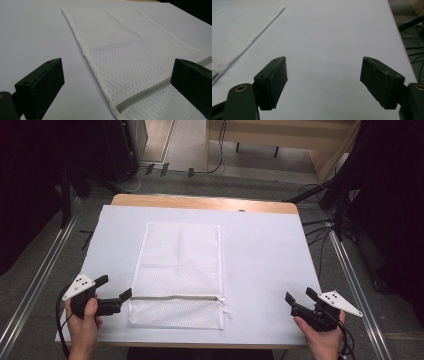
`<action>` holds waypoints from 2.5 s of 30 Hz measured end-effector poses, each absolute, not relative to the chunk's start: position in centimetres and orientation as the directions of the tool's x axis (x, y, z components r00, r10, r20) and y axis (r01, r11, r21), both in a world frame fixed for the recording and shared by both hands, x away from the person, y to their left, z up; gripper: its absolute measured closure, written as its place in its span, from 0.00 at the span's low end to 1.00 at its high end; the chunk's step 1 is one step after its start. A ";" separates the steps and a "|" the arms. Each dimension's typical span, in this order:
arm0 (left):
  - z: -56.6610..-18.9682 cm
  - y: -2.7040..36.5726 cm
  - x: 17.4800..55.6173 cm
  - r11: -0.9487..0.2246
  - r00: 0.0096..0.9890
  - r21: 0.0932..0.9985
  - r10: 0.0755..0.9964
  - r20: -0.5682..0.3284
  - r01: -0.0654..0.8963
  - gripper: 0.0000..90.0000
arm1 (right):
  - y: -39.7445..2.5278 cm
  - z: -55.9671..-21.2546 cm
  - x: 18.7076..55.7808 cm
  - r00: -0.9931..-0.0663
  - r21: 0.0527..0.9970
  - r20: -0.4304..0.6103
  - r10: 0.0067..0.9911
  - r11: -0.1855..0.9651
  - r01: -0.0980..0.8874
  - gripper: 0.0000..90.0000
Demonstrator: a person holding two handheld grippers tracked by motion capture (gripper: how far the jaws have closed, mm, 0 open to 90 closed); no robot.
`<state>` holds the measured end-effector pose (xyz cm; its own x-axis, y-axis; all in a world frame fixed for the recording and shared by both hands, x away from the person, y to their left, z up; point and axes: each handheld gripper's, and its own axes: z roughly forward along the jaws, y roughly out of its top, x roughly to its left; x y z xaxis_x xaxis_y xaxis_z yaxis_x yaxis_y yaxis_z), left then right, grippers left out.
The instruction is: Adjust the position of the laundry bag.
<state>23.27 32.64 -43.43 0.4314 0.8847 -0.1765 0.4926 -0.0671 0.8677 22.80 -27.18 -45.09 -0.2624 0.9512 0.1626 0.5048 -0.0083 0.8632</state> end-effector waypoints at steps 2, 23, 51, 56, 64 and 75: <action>-43.4 32.5 23.2 -0.067 0.436 0.867 0.882 -0.181 0.494 0.00 | -26.9 -44.9 23.0 -0.292 0.853 0.198 0.936 -0.017 0.522 0.36; -42.9 32.4 23.4 -0.076 0.448 0.871 0.877 -0.174 0.486 0.00 | -14.7 -42.4 30.3 -0.435 0.752 0.218 0.874 0.133 0.645 0.66; -42.7 32.6 23.5 -0.053 0.449 0.871 0.871 -0.199 0.489 0.00 | -7.0 -45.4 37.6 -0.335 0.514 0.283 0.899 0.152 0.844 0.74; -42.8 32.6 23.6 -0.051 0.455 0.870 0.867 -0.206 0.491 0.00 | -6.9 -45.7 37.8 -0.323 0.505 0.298 0.898 0.139 0.852 0.76; -42.8 32.6 23.6 -0.049 0.456 0.869 0.865 -0.210 0.493 0.00 | -6.3 -45.7 37.7 -0.300 0.500 0.280 0.912 0.129 0.857 0.85; -42.8 32.3 23.7 -0.052 0.466 0.868 0.859 -0.213 0.493 0.00 | -5.9 -45.8 37.5 -0.310 0.522 0.212 0.927 0.161 0.837 1.00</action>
<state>23.68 32.35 -42.84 0.4662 0.8586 -0.2133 0.4932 -0.0521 0.8683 37.51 -5.92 -45.80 -0.3104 0.9267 0.2118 0.8374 0.1611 0.5222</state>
